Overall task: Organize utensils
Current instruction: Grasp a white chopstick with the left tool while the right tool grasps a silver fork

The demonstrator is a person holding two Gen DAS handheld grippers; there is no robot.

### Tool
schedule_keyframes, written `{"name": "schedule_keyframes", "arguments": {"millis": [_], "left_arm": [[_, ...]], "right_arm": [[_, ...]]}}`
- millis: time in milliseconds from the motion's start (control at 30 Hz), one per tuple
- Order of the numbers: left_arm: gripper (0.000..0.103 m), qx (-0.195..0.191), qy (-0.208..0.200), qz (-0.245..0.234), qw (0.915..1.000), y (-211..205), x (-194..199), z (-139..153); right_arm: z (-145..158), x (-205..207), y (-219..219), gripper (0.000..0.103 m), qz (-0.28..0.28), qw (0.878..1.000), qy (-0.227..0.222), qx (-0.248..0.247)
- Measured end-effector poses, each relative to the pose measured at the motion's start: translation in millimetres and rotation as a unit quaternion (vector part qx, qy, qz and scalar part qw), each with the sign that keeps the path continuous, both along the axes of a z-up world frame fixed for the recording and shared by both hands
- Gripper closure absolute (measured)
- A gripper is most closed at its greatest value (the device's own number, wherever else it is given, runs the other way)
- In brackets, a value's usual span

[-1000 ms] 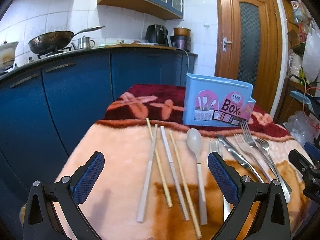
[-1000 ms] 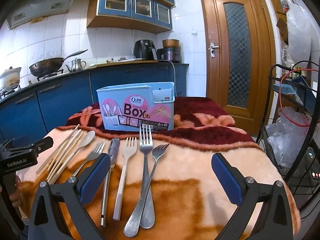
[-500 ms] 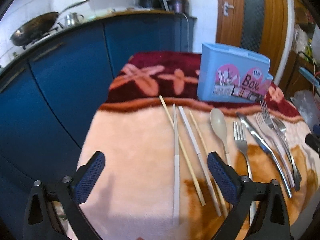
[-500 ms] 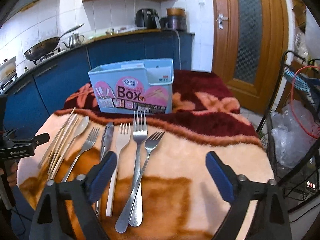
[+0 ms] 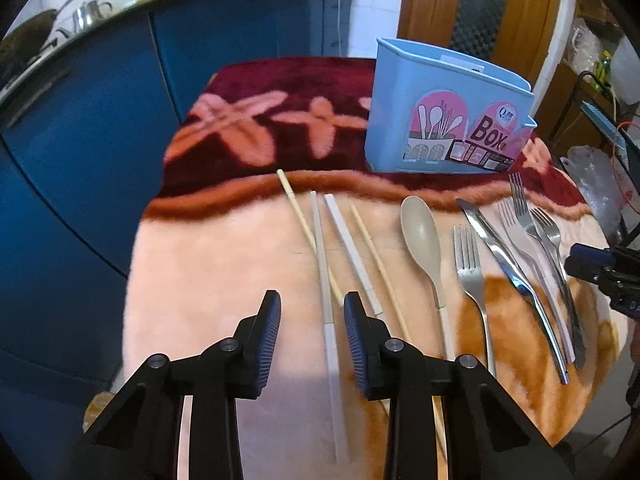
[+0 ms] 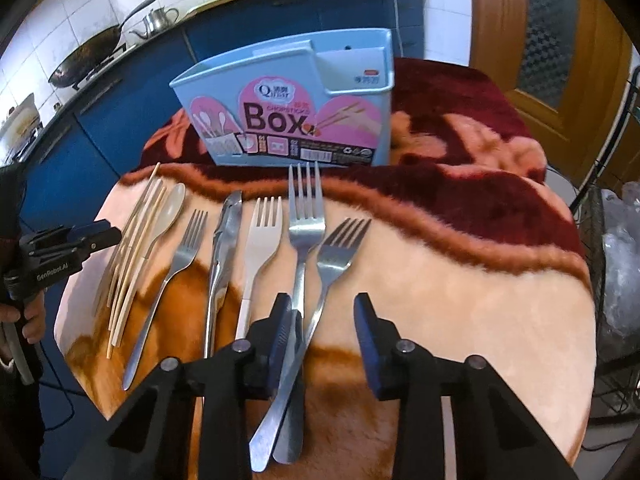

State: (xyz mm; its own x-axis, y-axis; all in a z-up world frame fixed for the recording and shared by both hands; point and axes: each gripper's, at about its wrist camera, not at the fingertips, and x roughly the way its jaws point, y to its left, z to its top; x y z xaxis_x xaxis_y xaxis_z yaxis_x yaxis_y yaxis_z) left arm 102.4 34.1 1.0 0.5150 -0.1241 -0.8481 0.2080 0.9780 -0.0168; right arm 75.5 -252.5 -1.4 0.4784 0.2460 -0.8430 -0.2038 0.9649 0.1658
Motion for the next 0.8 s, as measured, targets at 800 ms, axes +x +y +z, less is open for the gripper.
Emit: {"name": "schedule_keyframes", "arguments": {"millis": [800], "left_arm": [[0.096,-0.045,0.051,0.022,0.9974,26,-6,-15]], "right_arm": [[-1,4,-16,0.098,-0.003,1.000,0.030,-0.002]]}}
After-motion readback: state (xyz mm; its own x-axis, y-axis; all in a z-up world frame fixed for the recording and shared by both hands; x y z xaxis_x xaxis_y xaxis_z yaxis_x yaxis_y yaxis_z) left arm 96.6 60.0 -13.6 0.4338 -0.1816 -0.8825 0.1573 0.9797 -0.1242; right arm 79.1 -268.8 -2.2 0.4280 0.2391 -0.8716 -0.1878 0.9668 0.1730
